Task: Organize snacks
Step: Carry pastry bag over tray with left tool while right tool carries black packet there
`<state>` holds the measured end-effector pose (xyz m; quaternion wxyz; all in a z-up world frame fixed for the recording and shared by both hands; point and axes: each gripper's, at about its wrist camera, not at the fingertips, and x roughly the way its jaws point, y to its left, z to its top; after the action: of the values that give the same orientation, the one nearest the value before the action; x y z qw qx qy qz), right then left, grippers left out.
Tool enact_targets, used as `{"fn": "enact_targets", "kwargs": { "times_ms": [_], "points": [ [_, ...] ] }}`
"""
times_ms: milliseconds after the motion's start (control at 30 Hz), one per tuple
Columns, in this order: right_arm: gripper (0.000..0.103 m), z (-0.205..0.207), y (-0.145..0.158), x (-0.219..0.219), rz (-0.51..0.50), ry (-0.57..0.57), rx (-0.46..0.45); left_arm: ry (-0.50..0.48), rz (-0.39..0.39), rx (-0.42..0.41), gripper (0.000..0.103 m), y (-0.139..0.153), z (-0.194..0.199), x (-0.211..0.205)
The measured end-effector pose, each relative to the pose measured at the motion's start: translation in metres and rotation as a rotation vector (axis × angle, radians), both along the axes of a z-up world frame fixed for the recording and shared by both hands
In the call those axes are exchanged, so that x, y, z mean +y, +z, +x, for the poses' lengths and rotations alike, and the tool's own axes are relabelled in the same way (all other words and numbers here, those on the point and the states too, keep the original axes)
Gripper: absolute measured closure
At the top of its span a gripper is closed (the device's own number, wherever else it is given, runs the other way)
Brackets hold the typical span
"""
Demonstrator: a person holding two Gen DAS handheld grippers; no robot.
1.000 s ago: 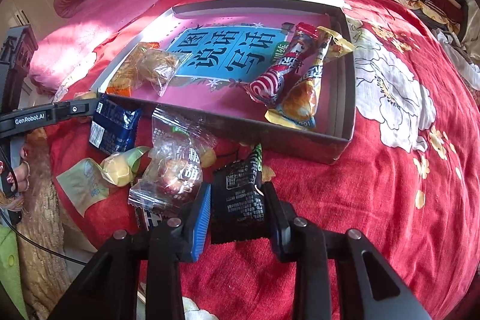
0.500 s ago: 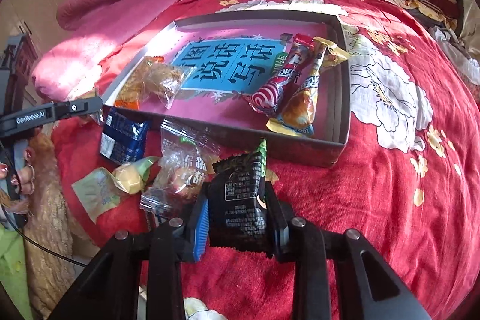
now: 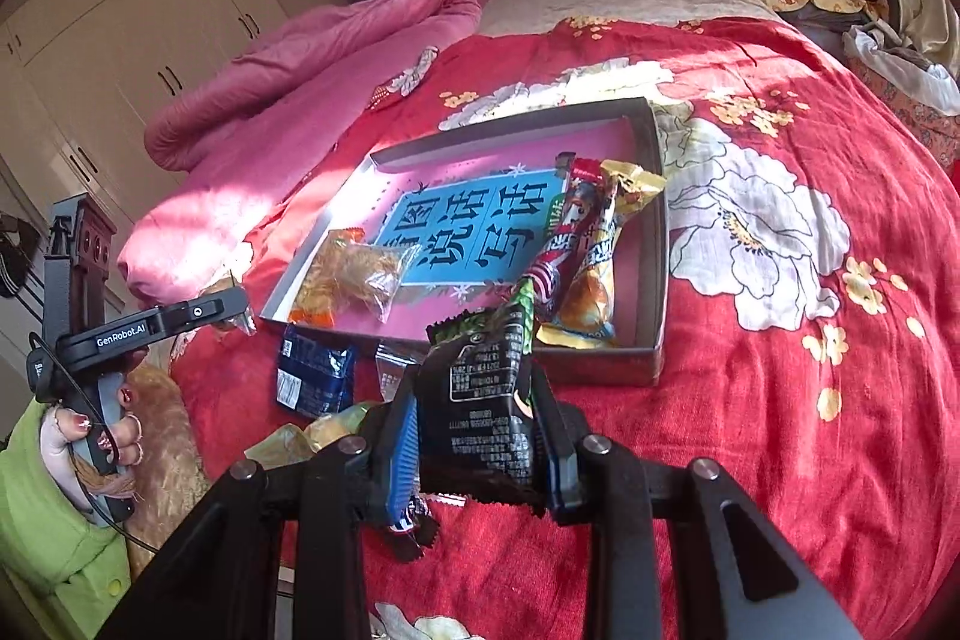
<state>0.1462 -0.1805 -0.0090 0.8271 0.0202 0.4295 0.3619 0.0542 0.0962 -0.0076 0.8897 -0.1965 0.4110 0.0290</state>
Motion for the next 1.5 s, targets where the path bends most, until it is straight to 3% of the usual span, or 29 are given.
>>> {"fn": "enact_targets", "kwargs": {
  "times_ms": [300, 700, 1500],
  "points": [
    [0.070, -0.001, 0.009, -0.002, 0.036, -0.015, -0.046, -0.018, 0.034, -0.040, 0.064, 0.012, 0.000, -0.009],
    [0.070, 0.007, 0.026, -0.025, 0.090, -0.157, -0.129, -0.068, 0.068, -0.086, 0.064, 0.023, 0.016, -0.030],
    [0.070, 0.016, 0.031, -0.009, 0.035, -0.170, -0.198, -0.166, 0.101, -0.031, 0.064, -0.008, 0.067, -0.054]
  ]
}}
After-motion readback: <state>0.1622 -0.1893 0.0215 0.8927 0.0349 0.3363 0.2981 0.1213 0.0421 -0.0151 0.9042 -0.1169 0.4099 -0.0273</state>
